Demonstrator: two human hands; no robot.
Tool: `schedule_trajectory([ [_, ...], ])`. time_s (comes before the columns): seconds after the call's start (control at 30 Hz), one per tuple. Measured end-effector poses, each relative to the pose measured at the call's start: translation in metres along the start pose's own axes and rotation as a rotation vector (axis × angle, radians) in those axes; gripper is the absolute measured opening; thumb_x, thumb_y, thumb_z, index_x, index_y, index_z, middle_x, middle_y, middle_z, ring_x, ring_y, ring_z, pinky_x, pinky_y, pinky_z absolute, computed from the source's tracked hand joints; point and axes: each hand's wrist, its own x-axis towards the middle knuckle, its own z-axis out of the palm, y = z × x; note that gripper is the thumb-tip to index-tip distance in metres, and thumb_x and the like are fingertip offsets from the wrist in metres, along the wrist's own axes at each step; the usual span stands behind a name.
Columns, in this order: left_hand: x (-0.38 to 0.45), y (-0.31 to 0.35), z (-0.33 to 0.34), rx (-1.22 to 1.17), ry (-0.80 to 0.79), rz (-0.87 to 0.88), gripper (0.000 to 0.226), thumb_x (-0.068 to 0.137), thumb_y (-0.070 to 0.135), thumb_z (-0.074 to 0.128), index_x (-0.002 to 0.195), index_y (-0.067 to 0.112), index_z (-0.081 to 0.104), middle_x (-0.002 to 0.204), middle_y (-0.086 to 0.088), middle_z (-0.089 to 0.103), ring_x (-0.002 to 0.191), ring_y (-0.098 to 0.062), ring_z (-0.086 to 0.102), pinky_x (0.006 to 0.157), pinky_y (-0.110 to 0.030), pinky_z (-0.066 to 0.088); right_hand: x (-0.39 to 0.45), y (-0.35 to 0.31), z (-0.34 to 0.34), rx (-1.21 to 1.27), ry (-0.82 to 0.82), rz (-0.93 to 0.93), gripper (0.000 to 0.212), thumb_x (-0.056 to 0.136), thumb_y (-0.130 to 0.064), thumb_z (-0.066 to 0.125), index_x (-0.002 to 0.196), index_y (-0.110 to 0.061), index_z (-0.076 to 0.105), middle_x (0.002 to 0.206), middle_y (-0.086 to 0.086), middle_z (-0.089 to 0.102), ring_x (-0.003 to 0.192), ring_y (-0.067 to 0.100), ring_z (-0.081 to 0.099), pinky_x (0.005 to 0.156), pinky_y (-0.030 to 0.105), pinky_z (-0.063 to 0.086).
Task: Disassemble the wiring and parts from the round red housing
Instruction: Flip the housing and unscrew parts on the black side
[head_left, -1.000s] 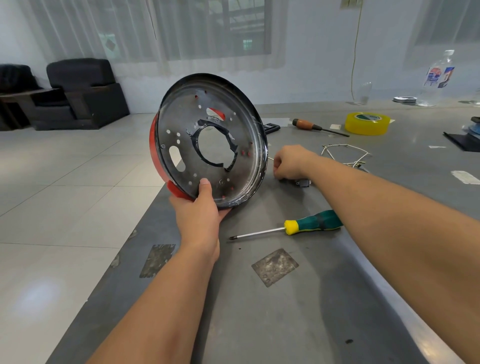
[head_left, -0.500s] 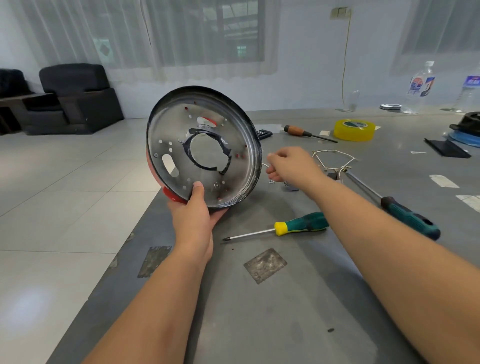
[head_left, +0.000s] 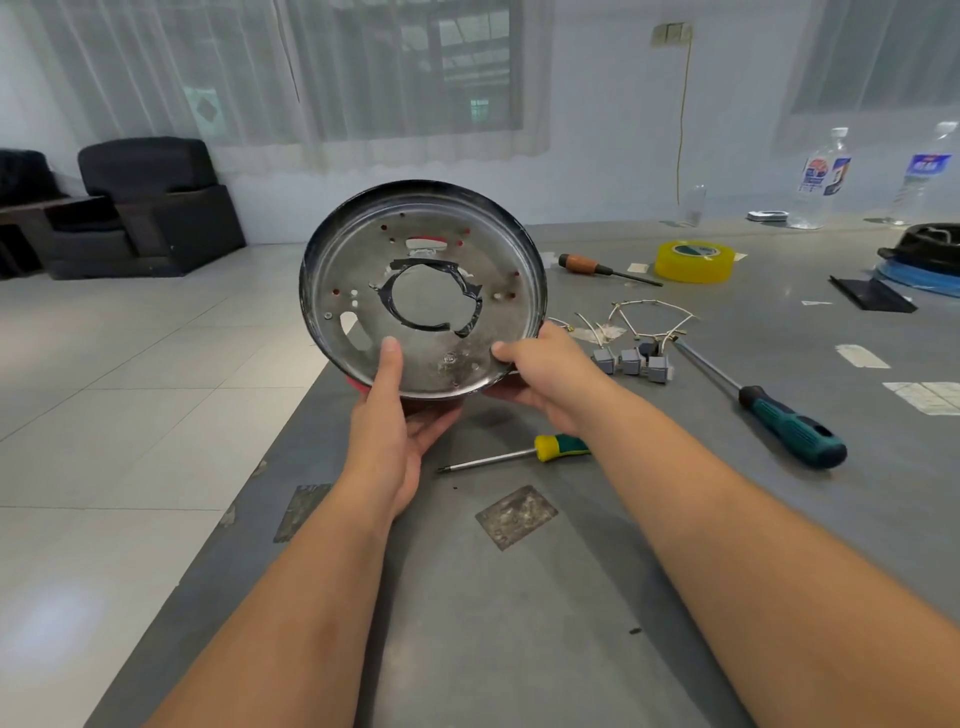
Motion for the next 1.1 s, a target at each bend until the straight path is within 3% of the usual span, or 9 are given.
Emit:
schedule_trajectory([
  [0.17,0.001,0.005,-0.001,0.012,-0.033,-0.041,0.060,0.082,0.074,0.068,0.122,0.030,0.069,0.109,0.005,0.081,0.105,-0.018,0.078,0.099,-0.044,0.059,0.009,-0.008,-0.023,-0.021,0.089,-0.012,0.017,0.097,-0.006,0.059,0.107,-0.019,0.059,0.109,0.011,0.073,0.094,0.028,0.073,0.064,0.039,0.064],
  [0.23,0.002,0.007,-0.002,-0.038,-0.027,-0.025,0.059,0.086,0.071,0.068,0.125,0.027,0.070,0.108,0.002,0.082,0.102,-0.019,0.079,0.092,-0.046,0.062,0.013,-0.010,-0.032,-0.106,0.110,-0.059,0.016,0.097,-0.011,0.059,0.101,-0.026,0.062,0.107,0.007,0.075,0.091,0.025,0.074,0.066,0.038,0.064],
  [0.33,0.004,0.009,-0.004,-0.075,-0.022,0.012,0.052,0.093,0.064,0.066,0.125,0.024,0.072,0.088,0.004,0.078,0.090,-0.018,0.079,0.083,-0.047,0.065,0.015,-0.010,-0.038,-0.225,0.114,-0.142,0.016,0.097,-0.018,0.057,0.102,-0.031,0.064,0.107,0.002,0.076,0.097,0.025,0.073,0.087,0.048,0.061],
  [0.53,0.010,0.012,-0.013,0.118,0.099,0.093,0.033,0.099,0.051,0.066,0.112,0.021,0.073,0.100,0.001,0.082,0.088,-0.015,0.080,0.067,-0.029,0.061,0.014,-0.011,-0.044,-0.187,0.173,-0.198,0.016,0.095,-0.027,0.059,0.110,-0.032,0.057,0.111,0.000,0.072,0.101,0.026,0.071,0.093,0.054,0.058],
  [0.73,0.016,0.006,-0.016,0.255,0.111,0.072,0.028,0.100,0.042,0.067,0.109,0.017,0.074,0.099,-0.003,0.082,0.094,-0.022,0.079,0.092,-0.044,0.062,0.014,-0.011,-0.045,-0.080,0.209,-0.246,0.020,0.089,-0.038,0.067,0.103,-0.023,0.068,0.106,0.006,0.076,0.102,0.030,0.072,0.094,0.058,0.056],
  [0.83,0.019,0.005,-0.018,0.224,0.154,0.053,0.022,0.102,0.038,0.066,0.107,0.017,0.072,0.095,-0.002,0.083,0.090,-0.020,0.080,0.095,-0.046,0.062,0.014,-0.011,-0.045,-0.038,0.133,-0.251,0.029,0.086,-0.044,0.069,0.107,-0.024,0.073,0.105,-0.002,0.078,0.105,0.025,0.072,0.097,0.052,0.055],
  [0.9,0.019,0.006,-0.019,0.205,0.184,0.053,0.022,0.102,0.038,0.065,0.108,0.017,0.071,0.101,-0.004,0.082,0.097,-0.024,0.078,0.099,-0.049,0.060,0.011,-0.008,-0.042,-0.077,0.084,-0.244,0.033,0.085,-0.042,0.071,0.113,-0.025,0.071,0.107,-0.004,0.078,0.104,0.019,0.071,0.091,0.044,0.056],
  [1.0,0.018,0.005,-0.019,0.192,0.216,0.070,0.022,0.103,0.040,0.063,0.106,0.019,0.069,0.108,-0.004,0.079,0.103,-0.025,0.075,0.101,-0.051,0.059,0.009,-0.003,-0.034,-0.111,-0.048,-0.156,0.044,0.089,-0.025,0.075,0.130,-0.018,0.060,0.119,0.003,0.074,0.108,0.022,0.072,0.097,0.044,0.058],
  [1.1,0.018,0.005,-0.018,0.171,0.222,0.080,0.017,0.104,0.037,0.063,0.106,0.020,0.066,0.111,-0.005,0.078,0.097,-0.020,0.075,0.091,-0.044,0.062,0.004,-0.001,-0.026,-0.149,-0.152,-0.063,0.044,0.090,-0.008,0.073,0.130,-0.019,0.056,0.118,0.007,0.074,0.105,0.027,0.074,0.091,0.045,0.061],
])
